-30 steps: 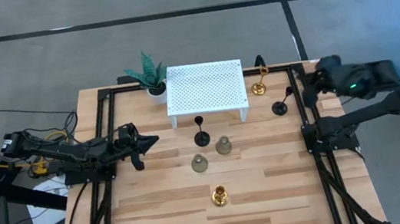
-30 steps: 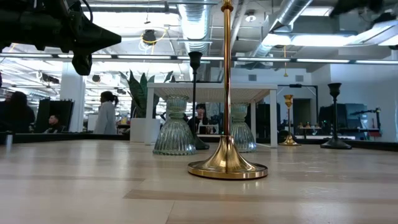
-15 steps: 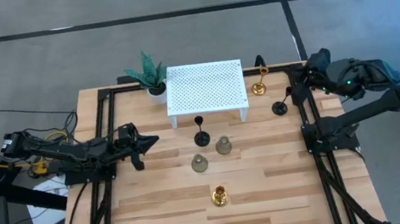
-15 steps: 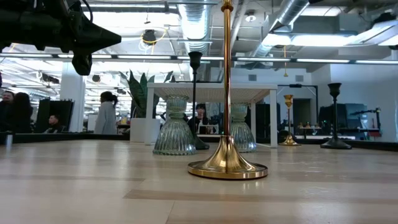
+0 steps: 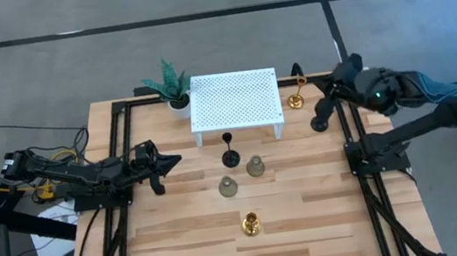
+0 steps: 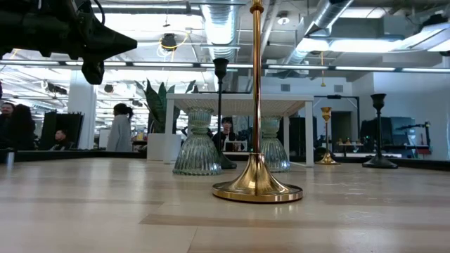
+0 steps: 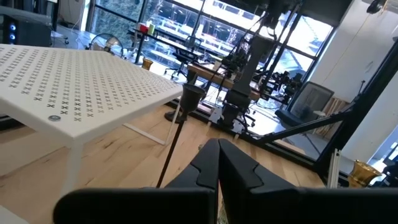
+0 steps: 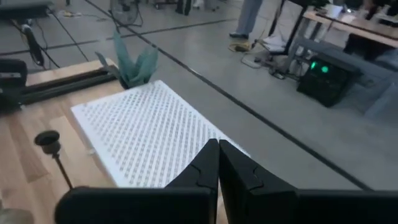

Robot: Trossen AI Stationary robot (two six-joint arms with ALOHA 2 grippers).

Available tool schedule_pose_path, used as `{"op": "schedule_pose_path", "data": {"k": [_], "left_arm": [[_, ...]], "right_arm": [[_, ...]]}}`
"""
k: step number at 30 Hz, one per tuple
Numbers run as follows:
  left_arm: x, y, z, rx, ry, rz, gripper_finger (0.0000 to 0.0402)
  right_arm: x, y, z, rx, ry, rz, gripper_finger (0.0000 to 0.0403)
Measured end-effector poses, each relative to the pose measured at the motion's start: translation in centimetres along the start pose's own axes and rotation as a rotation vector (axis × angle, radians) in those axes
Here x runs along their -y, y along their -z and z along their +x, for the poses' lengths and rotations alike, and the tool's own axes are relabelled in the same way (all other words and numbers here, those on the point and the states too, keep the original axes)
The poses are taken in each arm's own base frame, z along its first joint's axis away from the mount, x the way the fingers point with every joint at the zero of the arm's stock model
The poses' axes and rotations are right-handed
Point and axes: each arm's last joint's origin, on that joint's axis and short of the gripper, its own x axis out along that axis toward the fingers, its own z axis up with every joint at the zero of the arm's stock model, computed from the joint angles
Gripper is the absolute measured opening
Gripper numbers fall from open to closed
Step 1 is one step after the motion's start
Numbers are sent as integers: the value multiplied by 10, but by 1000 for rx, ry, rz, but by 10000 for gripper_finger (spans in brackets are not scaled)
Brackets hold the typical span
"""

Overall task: Pick & Place candle stick holders
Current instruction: Put the right black candle holder on the shelf

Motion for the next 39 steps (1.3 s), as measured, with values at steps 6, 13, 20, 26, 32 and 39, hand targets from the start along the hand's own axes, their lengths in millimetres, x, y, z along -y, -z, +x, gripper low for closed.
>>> {"op": "schedule_pose_path", "data": {"k": [6, 13, 20, 26, 32, 39], "left_arm": [[0, 0, 0, 0, 0, 0, 5], [0, 0, 0, 0, 0, 0, 5], [0, 0, 0, 0, 0, 0, 5], [0, 0, 0, 0, 0, 0, 5], [0, 0, 0, 0, 0, 0, 5], [0, 0, 0, 0, 0, 0, 5]], "right_arm": [[19, -12, 19, 46, -10, 10, 0], [47, -12, 29, 27, 53, 38, 0], [75, -8, 36, -10, 169, 102, 0], [89, 10, 25, -147, 262, 160, 0], [85, 41, -12, -315, 308, 235, 0], [77, 79, -63, -175, 249, 453, 0]]}}
